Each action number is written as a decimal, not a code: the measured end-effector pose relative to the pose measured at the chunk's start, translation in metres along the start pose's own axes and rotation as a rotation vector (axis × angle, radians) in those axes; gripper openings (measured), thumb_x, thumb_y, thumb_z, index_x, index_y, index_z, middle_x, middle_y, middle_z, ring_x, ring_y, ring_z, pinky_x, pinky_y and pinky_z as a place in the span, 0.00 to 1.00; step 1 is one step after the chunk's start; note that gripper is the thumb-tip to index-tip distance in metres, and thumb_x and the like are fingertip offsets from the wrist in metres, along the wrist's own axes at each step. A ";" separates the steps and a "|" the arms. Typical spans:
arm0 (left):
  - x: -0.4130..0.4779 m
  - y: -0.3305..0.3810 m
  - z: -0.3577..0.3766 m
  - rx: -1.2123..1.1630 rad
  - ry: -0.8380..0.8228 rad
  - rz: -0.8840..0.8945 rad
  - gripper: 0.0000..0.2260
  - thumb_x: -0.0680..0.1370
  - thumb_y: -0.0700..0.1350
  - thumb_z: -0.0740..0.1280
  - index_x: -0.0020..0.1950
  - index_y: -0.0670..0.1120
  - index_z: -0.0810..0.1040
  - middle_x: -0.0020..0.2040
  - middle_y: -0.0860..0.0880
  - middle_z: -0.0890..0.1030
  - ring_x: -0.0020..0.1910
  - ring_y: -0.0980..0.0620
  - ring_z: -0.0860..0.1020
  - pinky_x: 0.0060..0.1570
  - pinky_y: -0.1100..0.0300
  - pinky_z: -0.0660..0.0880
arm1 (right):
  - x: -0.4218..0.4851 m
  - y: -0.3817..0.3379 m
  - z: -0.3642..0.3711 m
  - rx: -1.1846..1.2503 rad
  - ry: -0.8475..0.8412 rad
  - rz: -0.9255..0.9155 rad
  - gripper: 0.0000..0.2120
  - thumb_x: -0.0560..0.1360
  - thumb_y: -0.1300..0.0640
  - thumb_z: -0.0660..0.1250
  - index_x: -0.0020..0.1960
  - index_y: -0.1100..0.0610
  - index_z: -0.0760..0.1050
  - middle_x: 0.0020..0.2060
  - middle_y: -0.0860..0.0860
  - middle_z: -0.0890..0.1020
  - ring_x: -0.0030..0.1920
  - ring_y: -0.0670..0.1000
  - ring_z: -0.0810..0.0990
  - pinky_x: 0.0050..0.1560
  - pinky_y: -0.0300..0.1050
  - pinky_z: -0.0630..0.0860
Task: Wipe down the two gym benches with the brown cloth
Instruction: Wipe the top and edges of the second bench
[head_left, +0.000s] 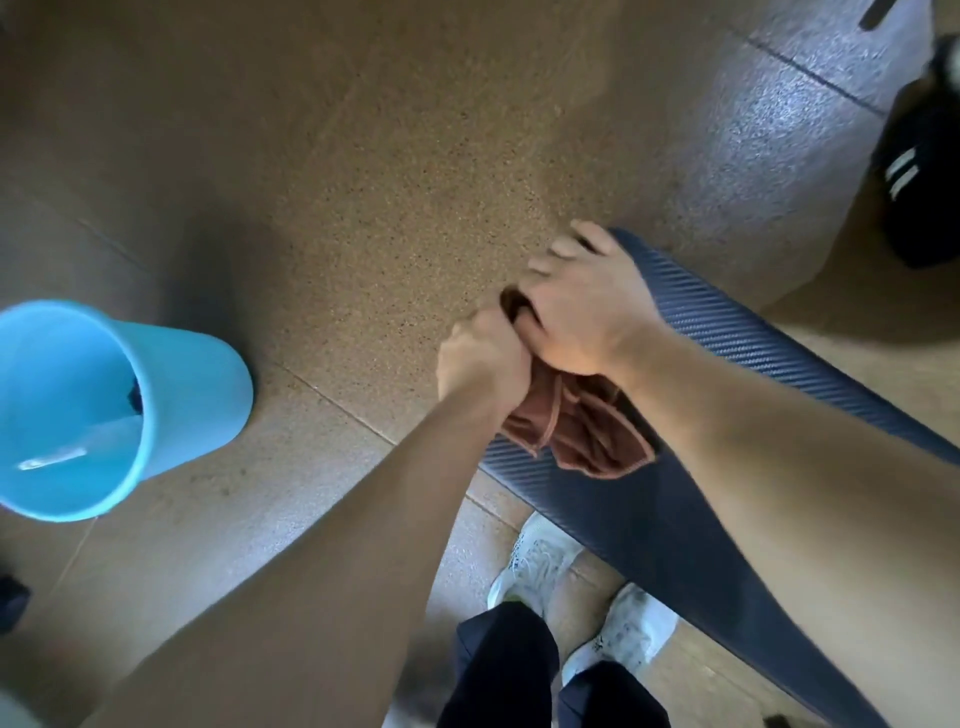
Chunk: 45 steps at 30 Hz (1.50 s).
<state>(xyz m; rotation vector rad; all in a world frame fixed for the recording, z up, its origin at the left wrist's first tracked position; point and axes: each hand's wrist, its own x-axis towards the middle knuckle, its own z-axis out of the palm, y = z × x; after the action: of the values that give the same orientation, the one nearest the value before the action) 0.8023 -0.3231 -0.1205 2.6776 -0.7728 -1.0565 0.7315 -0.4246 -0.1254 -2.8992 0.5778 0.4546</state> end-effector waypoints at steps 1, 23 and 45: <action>0.011 0.015 -0.002 0.001 -0.018 0.027 0.15 0.83 0.50 0.54 0.66 0.45 0.69 0.58 0.37 0.79 0.57 0.34 0.77 0.54 0.47 0.73 | 0.004 0.014 -0.001 -0.010 0.004 0.041 0.30 0.72 0.42 0.45 0.53 0.54 0.81 0.53 0.52 0.83 0.59 0.57 0.76 0.72 0.58 0.62; 0.029 0.092 0.006 0.086 0.101 0.278 0.14 0.80 0.46 0.59 0.65 0.48 0.69 0.59 0.44 0.78 0.56 0.39 0.77 0.50 0.47 0.73 | -0.037 0.056 0.027 0.271 0.183 0.452 0.20 0.81 0.48 0.51 0.70 0.53 0.68 0.60 0.56 0.78 0.61 0.60 0.77 0.63 0.57 0.70; -0.013 0.172 0.087 0.623 -0.062 0.841 0.11 0.83 0.51 0.55 0.58 0.48 0.73 0.54 0.46 0.81 0.55 0.43 0.78 0.50 0.52 0.70 | -0.166 0.099 0.053 0.371 0.020 0.775 0.22 0.81 0.45 0.49 0.61 0.58 0.73 0.51 0.56 0.80 0.51 0.60 0.79 0.53 0.55 0.72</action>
<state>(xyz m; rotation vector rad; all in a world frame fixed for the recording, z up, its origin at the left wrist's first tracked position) 0.6655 -0.4601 -0.1204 2.2416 -2.2615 -0.7298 0.5327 -0.4461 -0.1304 -2.2403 1.5977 0.3437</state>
